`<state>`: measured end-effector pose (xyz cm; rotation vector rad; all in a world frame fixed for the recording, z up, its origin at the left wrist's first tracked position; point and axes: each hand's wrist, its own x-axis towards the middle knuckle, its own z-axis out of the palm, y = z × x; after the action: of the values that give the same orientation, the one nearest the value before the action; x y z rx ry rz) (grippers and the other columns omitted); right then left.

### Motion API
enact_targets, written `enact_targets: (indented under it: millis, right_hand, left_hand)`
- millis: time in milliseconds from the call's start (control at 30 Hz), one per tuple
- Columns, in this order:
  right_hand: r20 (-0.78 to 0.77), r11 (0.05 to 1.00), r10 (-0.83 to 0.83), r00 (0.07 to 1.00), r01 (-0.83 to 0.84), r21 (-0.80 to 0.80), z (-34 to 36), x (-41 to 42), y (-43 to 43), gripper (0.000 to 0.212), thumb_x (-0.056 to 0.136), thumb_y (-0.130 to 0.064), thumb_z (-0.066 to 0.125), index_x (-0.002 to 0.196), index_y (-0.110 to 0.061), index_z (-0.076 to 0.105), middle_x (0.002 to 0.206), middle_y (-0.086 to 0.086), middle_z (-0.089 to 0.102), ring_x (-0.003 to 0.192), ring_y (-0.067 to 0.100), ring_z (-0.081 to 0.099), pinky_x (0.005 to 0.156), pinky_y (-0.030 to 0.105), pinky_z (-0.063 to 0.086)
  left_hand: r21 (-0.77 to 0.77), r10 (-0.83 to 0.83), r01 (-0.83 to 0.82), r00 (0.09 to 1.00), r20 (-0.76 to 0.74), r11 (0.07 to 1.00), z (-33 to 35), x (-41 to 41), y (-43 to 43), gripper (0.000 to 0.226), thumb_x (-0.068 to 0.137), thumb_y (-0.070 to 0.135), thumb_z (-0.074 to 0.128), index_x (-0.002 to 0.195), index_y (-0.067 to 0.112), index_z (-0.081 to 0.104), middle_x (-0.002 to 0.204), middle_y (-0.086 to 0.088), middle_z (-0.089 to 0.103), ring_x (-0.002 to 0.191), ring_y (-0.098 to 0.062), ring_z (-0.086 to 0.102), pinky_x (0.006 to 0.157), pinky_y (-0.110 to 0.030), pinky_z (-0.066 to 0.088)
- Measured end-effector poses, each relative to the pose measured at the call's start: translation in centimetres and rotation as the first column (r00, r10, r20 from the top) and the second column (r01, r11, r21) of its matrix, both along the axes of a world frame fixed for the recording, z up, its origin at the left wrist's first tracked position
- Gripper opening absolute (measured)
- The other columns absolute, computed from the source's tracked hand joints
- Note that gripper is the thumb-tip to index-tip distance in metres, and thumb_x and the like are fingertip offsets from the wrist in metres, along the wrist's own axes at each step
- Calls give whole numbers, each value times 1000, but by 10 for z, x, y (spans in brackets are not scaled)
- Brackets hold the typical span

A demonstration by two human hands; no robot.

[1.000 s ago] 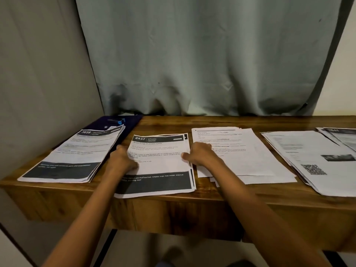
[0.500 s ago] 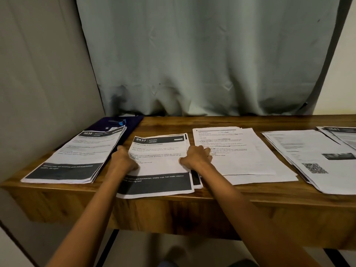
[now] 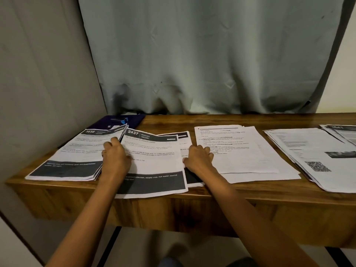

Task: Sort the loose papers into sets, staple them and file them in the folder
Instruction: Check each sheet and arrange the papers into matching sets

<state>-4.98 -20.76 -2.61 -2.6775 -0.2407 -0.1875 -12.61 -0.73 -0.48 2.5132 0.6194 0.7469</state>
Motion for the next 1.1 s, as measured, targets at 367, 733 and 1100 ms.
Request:
enact_targets:
  millis: [367,733,1100]
  right_hand:
    - [-223,983,-124,967,150,102,13,13,0,46,78,-26,75,117,-14,53,121,7,58,117,29,51,89,37,38]
    - [-209,942,50,977,23,336,22,8,-26,14,82,-15,69,91,-8,61,85,4,57,85,19,57,62,24,40]
    - [32,847,88,996,-91,523,-1,-45,-61,22,90,-26,63,108,-14,64,97,-2,64,85,7,57,73,15,41]
  left_hand:
    - [-16,-567,708,551,-613,706,-17,-21,-52,104,68,75,61,150,37,10,161,5,4,148,-22,0,119,-45,0]
    - [-38,-707,737,631,-321,675,-18,-19,-43,60,81,52,67,133,31,48,134,9,53,110,-1,48,79,-7,41]
    - [148,-701,748,659,-271,647,-18,-21,-45,33,91,37,59,121,22,63,113,7,66,94,-1,58,76,-9,45]
